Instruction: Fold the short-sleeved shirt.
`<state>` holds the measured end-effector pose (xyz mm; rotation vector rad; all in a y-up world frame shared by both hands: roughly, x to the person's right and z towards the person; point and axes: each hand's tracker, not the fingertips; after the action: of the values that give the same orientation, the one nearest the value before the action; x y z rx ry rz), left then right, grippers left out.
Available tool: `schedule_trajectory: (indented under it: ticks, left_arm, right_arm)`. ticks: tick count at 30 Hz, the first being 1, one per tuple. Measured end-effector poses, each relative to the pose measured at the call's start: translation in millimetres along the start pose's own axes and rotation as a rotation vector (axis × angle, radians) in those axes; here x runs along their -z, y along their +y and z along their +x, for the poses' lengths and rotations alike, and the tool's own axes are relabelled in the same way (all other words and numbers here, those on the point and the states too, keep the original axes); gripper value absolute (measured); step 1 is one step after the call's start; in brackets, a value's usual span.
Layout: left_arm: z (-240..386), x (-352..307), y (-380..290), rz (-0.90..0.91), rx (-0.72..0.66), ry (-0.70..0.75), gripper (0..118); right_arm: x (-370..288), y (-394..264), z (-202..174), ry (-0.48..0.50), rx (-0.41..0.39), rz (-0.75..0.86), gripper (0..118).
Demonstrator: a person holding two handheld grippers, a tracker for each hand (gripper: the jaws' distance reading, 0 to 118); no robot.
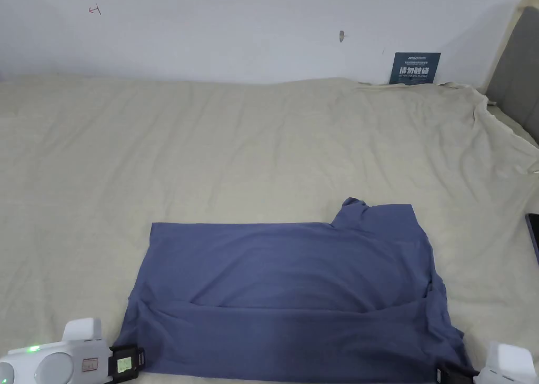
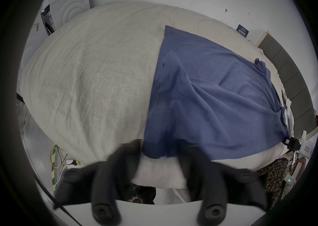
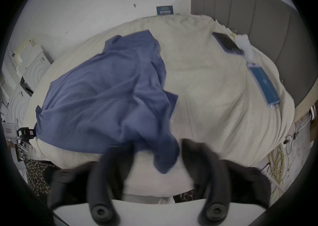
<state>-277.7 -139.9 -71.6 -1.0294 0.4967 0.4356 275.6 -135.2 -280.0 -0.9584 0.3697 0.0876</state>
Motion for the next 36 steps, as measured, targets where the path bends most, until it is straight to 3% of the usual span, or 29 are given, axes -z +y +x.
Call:
schedule_trajectory:
  ticks: [1, 2, 8, 15, 17, 18, 20, 21, 22, 30, 36]
  left_arm:
    - [2.2, -7.8, 3.2, 0.031, 0.012, 0.006, 113]
    - [6.7, -19.5, 6.8, 0.087, 0.027, -0.008, 114]
    - [21.8, -79.6, 48.5, 0.316, 0.004, -0.097, 114]
    - [51.5, -127.5, 72.9, 0.577, 0.019, -0.097, 110]
    - [58.8, -134.1, 73.7, 0.654, 0.047, -0.075, 89]
    - [64.3, -137.2, 71.9, 0.686, 0.055, -0.078, 74]
    - [69.6, -139.3, 72.2, 0.728, 0.08, -0.083, 25]
    - [71.4, -138.3, 72.9, 0.726, 0.084, -0.093, 6]
    - [73.5, -135.3, 74.7, 0.722, 0.084, -0.081, 0]
    - [82.6, -105.2, 109.1, 0.638, 0.105, -0.09, 0]
    - [76.0, -47.3, 166.2, 0.482, 0.108, -0.077, 0]
  right_arm:
    - [-9.4, 6.9, -3.4, 0.009, -0.007, 0.039, 94]
    - [-20.0, 14.2, -7.2, 0.015, -0.011, 0.083, 94]
    - [-84.1, 64.4, -38.4, 0.056, -0.061, 0.335, 94]
    - [-129.9, 94.8, -77.9, 0.009, -0.1, 0.577, 92]
    - [-135.5, 99.2, -87.3, -0.025, -0.117, 0.63, 82]
    - [-136.5, 100.5, -90.3, -0.028, -0.126, 0.637, 70]
    - [-133.4, 105.3, -91.8, -0.035, -0.124, 0.654, 30]
    - [-132.3, 106.8, -92.5, -0.033, -0.127, 0.66, 10]
    - [-131.1, 107.9, -92.9, -0.033, -0.127, 0.67, 0]
    - [-114.6, 126.9, -93.4, -0.02, -0.149, 0.662, 0]
    - [-88.8, 150.3, -91.1, -0.009, -0.145, 0.642, 0]
